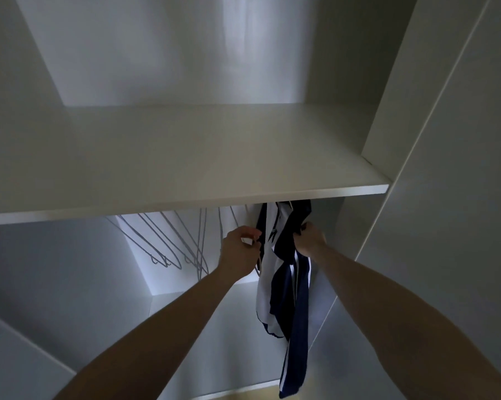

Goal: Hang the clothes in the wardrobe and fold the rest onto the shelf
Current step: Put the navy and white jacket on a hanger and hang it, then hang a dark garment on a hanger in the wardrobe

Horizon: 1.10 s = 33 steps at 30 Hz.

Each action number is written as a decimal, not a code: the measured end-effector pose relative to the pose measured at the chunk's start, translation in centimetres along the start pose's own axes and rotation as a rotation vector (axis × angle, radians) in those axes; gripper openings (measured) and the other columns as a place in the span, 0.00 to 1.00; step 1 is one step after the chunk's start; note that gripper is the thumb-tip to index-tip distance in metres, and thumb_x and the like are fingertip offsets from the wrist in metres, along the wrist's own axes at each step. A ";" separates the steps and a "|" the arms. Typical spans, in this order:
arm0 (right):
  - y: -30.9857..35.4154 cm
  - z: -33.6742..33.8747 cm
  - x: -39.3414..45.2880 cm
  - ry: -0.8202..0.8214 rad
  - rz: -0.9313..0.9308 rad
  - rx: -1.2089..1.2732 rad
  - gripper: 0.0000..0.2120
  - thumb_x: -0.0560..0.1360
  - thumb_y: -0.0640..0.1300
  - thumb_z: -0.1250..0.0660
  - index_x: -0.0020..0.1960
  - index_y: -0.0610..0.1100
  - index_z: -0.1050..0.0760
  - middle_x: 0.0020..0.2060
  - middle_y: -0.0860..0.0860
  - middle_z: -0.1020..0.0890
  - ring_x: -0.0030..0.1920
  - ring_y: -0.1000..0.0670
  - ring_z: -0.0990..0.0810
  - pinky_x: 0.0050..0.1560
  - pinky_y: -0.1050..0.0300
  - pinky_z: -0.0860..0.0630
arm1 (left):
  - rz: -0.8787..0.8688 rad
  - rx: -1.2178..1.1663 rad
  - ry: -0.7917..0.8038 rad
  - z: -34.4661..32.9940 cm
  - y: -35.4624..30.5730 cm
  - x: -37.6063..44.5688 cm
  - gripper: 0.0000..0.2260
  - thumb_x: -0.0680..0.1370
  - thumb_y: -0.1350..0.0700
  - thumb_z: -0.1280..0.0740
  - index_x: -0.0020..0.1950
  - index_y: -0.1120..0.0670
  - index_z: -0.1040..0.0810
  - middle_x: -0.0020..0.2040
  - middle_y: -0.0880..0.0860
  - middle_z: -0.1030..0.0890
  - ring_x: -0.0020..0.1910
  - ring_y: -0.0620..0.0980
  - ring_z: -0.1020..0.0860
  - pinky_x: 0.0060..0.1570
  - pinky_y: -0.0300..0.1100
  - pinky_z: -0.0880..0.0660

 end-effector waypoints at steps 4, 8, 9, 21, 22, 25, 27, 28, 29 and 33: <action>-0.8 -0.3 -1.5 0.008 0.031 -0.047 0.23 0.77 0.41 0.32 0.70 0.40 0.31 0.65 0.40 0.22 0.62 0.39 0.21 0.52 0.56 0.25 | 0.012 -0.039 0.003 0.5 -0.9 -2.7 0.11 0.77 0.68 0.30 0.49 0.52 0.18 0.49 0.50 0.15 0.37 0.50 0.16 0.45 0.43 0.16; -1.2 -0.6 -4.4 -0.003 0.011 -0.035 0.37 0.76 0.41 0.31 0.80 0.45 0.43 0.74 0.40 0.32 0.71 0.36 0.29 0.65 0.45 0.24 | 0.002 0.015 0.033 1.3 -1.2 -6.0 0.10 0.77 0.66 0.30 0.51 0.52 0.19 0.50 0.46 0.16 0.37 0.46 0.16 0.46 0.45 0.16; -1.2 -0.6 -5.3 -0.028 0.007 -0.059 0.38 0.76 0.42 0.30 0.81 0.45 0.45 0.75 0.40 0.34 0.73 0.36 0.33 0.69 0.41 0.28 | -0.005 0.037 0.041 1.5 -1.3 -6.9 0.10 0.78 0.66 0.30 0.52 0.51 0.19 0.51 0.45 0.16 0.37 0.46 0.16 0.47 0.45 0.17; -6.0 -2.4 -23.1 -0.018 0.033 0.359 0.17 0.78 0.37 0.33 0.65 0.48 0.27 0.60 0.50 0.23 0.53 0.50 0.19 0.49 0.58 0.21 | -0.031 0.211 0.176 6.1 0.5 -20.5 0.13 0.81 0.63 0.34 0.54 0.44 0.21 0.54 0.38 0.17 0.44 0.46 0.20 0.35 0.40 0.20; -6.8 -2.8 -25.1 0.013 0.001 0.382 0.16 0.78 0.37 0.33 0.63 0.51 0.27 0.59 0.51 0.22 0.51 0.53 0.19 0.46 0.61 0.23 | -0.041 0.213 0.195 6.5 1.0 -21.5 0.13 0.80 0.64 0.33 0.53 0.45 0.21 0.55 0.38 0.17 0.44 0.46 0.21 0.36 0.39 0.21; -9.1 -4.0 -31.0 0.013 -0.076 0.403 0.14 0.79 0.39 0.32 0.61 0.52 0.25 0.59 0.53 0.20 0.51 0.53 0.18 0.46 0.63 0.22 | -0.071 0.241 0.305 7.3 3.1 -23.8 0.12 0.81 0.64 0.32 0.54 0.46 0.21 0.54 0.38 0.18 0.45 0.46 0.21 0.40 0.36 0.23; -10.3 -4.9 -35.0 -0.015 -0.135 0.403 0.13 0.80 0.39 0.31 0.62 0.51 0.25 0.58 0.54 0.20 0.50 0.56 0.19 0.40 0.70 0.24 | -0.141 0.293 0.393 7.8 4.3 -25.2 0.12 0.81 0.63 0.32 0.55 0.45 0.21 0.53 0.37 0.18 0.46 0.44 0.20 0.42 0.35 0.24; -10.8 -5.5 -37.0 -0.036 -0.182 0.414 0.13 0.80 0.40 0.30 0.63 0.50 0.25 0.57 0.55 0.21 0.49 0.57 0.19 0.37 0.71 0.25 | -0.170 0.310 0.428 8.1 4.9 -25.8 0.12 0.81 0.63 0.32 0.54 0.46 0.22 0.53 0.37 0.18 0.46 0.44 0.20 0.43 0.33 0.25; -11.3 -6.1 -39.2 -0.054 -0.228 0.431 0.13 0.80 0.40 0.30 0.63 0.51 0.25 0.58 0.55 0.20 0.48 0.58 0.19 0.36 0.71 0.25 | -0.184 0.324 0.456 8.4 5.3 -26.3 0.11 0.81 0.64 0.33 0.54 0.47 0.22 0.53 0.37 0.18 0.45 0.43 0.20 0.42 0.31 0.26; -12.9 -8.4 -47.7 -0.059 -0.357 0.450 0.13 0.80 0.43 0.31 0.63 0.53 0.25 0.57 0.58 0.21 0.47 0.58 0.18 0.36 0.70 0.25 | -0.188 0.356 0.578 9.9 6.3 -29.6 0.12 0.81 0.65 0.35 0.51 0.47 0.23 0.52 0.39 0.18 0.42 0.44 0.21 0.41 0.34 0.25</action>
Point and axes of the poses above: each hand's wrist, its own x-axis towards the middle knuckle, its own z-axis out of the back of the hand, y = z × x, the point moved 3 cm from there along x, towards the middle knuckle
